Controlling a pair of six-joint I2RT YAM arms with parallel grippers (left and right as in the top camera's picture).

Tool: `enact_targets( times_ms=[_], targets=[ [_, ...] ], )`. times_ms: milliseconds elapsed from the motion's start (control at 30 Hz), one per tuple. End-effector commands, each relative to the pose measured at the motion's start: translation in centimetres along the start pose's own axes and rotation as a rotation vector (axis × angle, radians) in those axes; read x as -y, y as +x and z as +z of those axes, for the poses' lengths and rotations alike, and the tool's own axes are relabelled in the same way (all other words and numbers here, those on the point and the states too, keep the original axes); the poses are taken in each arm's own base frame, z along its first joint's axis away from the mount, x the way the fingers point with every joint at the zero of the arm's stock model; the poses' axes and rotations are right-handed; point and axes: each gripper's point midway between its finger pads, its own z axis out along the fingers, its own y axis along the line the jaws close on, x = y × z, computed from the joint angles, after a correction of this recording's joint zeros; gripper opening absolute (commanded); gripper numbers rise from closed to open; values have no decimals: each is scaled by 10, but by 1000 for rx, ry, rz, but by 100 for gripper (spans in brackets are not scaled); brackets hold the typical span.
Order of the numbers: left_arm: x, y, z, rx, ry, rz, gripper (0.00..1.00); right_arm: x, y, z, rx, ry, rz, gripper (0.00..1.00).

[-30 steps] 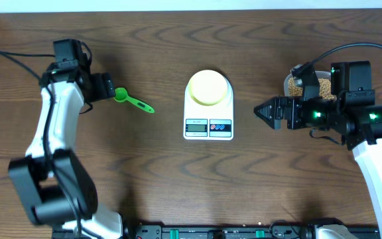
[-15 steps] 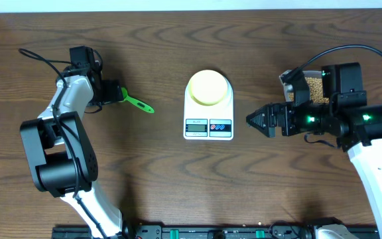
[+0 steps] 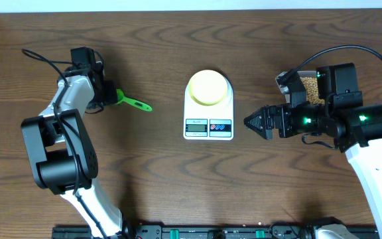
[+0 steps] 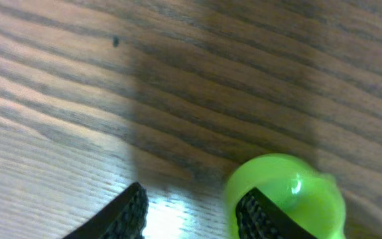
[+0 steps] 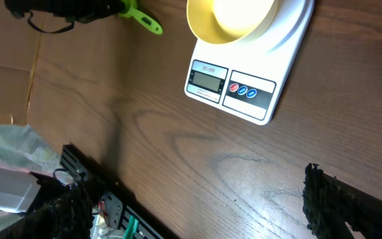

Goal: Scoop item into bowl and weigh 50g on scale
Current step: 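Lower the left gripper onto the green scoop and grasp it, then lift the green scoop with the left gripper toward the right gripper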

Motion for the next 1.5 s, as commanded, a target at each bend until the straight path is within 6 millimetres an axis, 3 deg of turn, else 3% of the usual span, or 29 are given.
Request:
enact_targets(
  times_ms=[0, 100, 233, 300, 533, 667, 733, 933, 1067, 1133, 1167, 1300, 1467],
  targets=[
    [10, -3, 3, -2, 57, 26, 43, -5, -3, -3, 9, -4, -35, 99],
    [11, -4, 3, 4, 61, 25, 39, -5, -3, -3, 9, -4, -26, 99],
    [11, -4, 3, 4, 61, 25, 14, -5, -3, -3, 10, -3, -27, 99],
    [11, -4, 3, 4, 61, 25, 8, -5, -3, -3, 10, -3, -27, 99],
    [12, -4, 3, 2, 69, 26, 7, -5, -3, -3, 10, -3, -27, 99],
    [29, 1, -8, -17, 173, 24, 7, -4, -7, -3, 24, 4, -38, 99],
    [42, 1, -25, -9, 254, 21, 7, -4, -12, -3, 42, 1, -51, 99],
    [92, -6, -134, 104, 578, 37, 7, -18, -27, -4, 99, -69, -37, 99],
    [121, 9, -206, 159, 706, 66, 7, -45, -31, -6, 110, -203, -88, 99],
    [132, 17, -226, 168, 726, 73, 7, -53, -32, -4, 110, -224, -109, 99],
    [148, 28, -246, 175, 755, 91, 7, -63, -31, -1, 107, -244, -130, 99],
    [186, 46, -273, 183, 812, 158, 7, -94, -32, 7, 115, -307, -205, 99],
    [215, 53, -277, 201, 799, 186, 7, -117, -42, 12, 160, -333, -220, 99]
  ],
)
